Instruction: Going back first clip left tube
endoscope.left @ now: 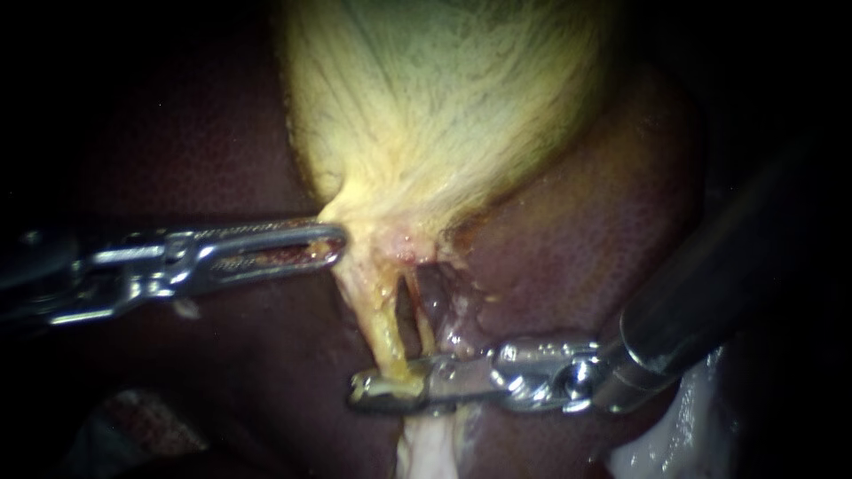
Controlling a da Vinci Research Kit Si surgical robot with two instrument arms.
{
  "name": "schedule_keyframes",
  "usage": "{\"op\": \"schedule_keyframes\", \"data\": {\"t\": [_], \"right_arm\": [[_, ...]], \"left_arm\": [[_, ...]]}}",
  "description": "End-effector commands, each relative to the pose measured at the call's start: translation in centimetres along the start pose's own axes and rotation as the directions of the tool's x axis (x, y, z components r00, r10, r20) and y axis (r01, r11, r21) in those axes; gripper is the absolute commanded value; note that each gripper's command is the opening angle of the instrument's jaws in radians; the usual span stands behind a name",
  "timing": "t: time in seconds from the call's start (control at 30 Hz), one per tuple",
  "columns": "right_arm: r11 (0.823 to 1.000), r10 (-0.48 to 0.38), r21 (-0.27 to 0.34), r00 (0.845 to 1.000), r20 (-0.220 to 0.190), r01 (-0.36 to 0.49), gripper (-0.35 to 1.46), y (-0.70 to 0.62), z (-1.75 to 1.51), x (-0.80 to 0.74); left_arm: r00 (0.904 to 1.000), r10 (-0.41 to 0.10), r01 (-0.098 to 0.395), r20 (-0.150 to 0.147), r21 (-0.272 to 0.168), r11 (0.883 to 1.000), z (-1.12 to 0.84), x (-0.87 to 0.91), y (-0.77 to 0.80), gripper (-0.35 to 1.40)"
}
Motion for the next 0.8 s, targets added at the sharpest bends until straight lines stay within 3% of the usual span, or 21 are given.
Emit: {"op": "schedule_keyframes", "data": {"t": [0.03, 0.4, 0.43, 0.5, 0.57, 0.67, 0.8], "right_arm": [[1.0, 0.005, 0.001, 1.0, 0.0, -0.005, -0.35, 0.0, -0.01, 0.0], [1.0, 0.01, 0.0, 1.0, 0.003, -0.01, -0.35, -0.01, -0.01, 0.0], [1.0, 0.01, 0.0, 1.0, 0.003, -0.01, -0.24, -0.01, -0.01, 0.0], [1.0, 0.01, -0.001, 1.0, -0.001, -0.01, 0.14, -0.02, -0.01, 0.01], [1.0, 0.011, -0.004, 1.0, -0.005, -0.011, 0.34, -0.02, 0.0, 0.03], [0.998, -0.054, -0.014, 0.998, -0.032, 0.054, 0.49, -0.01, 0.03, 0.05], [0.99, -0.128, -0.063, 0.99, -0.06, 0.125, 0.57, 0.0, 0.02, 0.09]], "left_arm": [[1.0, 0.0, 0.0, 0.0, 0.0, 1.0, 0.0, 0.0, -0.01, -0.35], [1.0, 0.0, 0.0, 0.0, -0.001, 1.0, -0.01, 0.0, -0.01, -0.35], [1.0, 0.0, 0.0, 0.0, -0.001, 1.0, -0.02, 0.0, -0.02, -0.35], [1.0, 0.0, 0.0, 0.0, -0.001, 1.0, -0.02, 0.0, -0.02, -0.35], [1.0, 0.0, 0.0, 0.0, -0.001, 1.0, -0.03, 0.0, -0.02, -0.35], [1.0, 0.0, 0.0, 0.001, -0.001, 1.0, -0.04, 0.0, -0.03, -0.35], [1.0, 0.0, 0.0, 0.001, -0.002, 1.0, -0.05, 0.0, -0.04, -0.35]]}}
